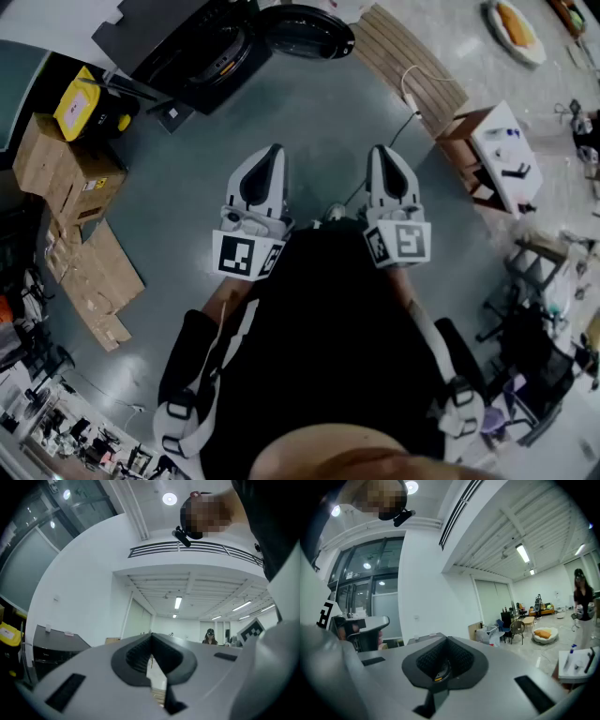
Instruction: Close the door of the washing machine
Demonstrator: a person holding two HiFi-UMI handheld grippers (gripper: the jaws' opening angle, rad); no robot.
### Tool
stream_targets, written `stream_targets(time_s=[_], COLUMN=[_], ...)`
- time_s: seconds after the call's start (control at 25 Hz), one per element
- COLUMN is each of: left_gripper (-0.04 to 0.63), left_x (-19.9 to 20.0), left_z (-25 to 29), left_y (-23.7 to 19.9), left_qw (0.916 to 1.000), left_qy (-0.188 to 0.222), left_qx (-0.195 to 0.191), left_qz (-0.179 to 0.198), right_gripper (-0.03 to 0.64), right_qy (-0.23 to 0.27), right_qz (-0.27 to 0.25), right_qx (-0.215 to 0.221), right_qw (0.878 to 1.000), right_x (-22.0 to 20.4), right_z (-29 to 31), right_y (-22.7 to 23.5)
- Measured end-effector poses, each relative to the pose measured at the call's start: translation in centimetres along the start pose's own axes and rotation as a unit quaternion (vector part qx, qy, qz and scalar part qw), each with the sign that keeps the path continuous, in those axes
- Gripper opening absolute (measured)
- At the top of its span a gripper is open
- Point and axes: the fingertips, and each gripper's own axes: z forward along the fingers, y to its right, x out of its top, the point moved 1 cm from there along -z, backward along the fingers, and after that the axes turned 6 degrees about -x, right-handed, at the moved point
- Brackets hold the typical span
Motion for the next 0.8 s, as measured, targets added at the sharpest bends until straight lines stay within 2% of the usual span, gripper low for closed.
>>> stream_targets(time_s=[0.64,0.72,0.8], left_gripper=[0.005,0.005,0.005], left_x=[0.0,0.0,0.1], left_z=[-0.8,-1.0,-1.2], left_y=[-0.6,-0.8,-1.1], left_qw=[1.0,1.0,1.0], left_qy=[0.001,0.002,0.002], left_qx=[-0.002,-0.003,-0.003], left_qz=[-0.005,-0.003,-0.005], right_gripper=[0.009,0.124,0.14], right_qy=[0.023,0.015,0.008], right_qz=[0.007,0.015,0.01], right_qx=[0.011,0.015,0.015], right_qw=[1.0,1.0,1.0], right_x=[0.3,-0.2,-0.5], right_z=[-0.2,0.3,0.5], right_y=[-1.6,-1.9,-2.3])
